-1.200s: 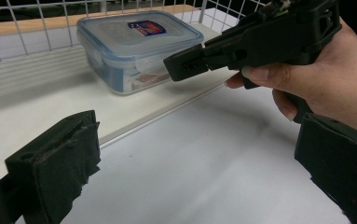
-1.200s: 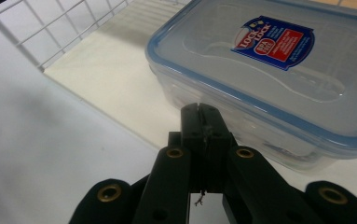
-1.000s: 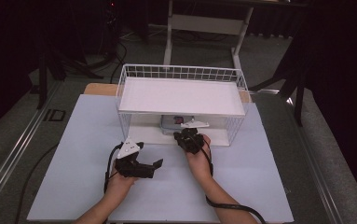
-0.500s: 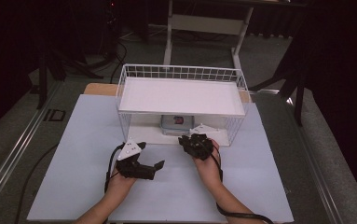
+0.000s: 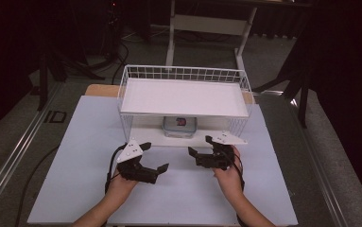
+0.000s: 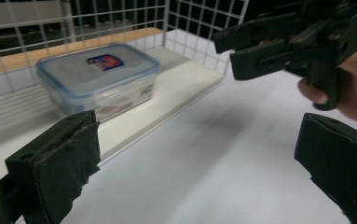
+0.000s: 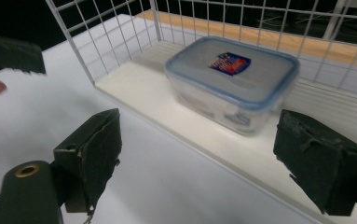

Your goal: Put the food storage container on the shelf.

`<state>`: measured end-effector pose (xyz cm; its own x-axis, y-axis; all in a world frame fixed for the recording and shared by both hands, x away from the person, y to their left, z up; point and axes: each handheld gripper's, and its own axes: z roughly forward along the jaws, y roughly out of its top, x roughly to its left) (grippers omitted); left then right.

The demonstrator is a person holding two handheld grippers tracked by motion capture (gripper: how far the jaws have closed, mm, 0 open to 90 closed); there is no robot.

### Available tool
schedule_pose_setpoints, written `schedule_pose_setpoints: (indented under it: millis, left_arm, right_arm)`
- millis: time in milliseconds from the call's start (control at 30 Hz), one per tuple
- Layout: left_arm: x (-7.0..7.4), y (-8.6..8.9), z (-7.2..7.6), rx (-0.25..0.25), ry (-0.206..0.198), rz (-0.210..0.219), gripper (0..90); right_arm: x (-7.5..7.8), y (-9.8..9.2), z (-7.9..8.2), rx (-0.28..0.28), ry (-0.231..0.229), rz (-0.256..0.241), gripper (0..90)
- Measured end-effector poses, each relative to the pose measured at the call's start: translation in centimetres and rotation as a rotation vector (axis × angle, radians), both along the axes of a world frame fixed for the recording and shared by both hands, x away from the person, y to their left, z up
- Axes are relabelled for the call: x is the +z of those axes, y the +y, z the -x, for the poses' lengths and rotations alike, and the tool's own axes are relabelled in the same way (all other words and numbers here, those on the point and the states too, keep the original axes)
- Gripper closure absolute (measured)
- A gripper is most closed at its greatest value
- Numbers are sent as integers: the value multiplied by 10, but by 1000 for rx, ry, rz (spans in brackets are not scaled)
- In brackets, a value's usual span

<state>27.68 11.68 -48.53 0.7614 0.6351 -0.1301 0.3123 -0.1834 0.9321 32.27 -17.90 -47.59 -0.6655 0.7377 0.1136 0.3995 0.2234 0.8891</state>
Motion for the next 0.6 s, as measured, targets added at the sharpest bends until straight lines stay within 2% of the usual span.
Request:
schedule_pose_setpoints:
  millis: [100,200,600]
  left_arm:
    - [3,-1,4,-21,-5,-14,11]
    - [3,1,9,-38,11,-15,10]
    - [0,13,23,-49,30,-35,11]
  right_arm:
    - [1,-7,6,-5,-21,16,151]
    - [2,-14,12,7,-23,18,155]
    - [3,-40,36,67,-2,15,155]
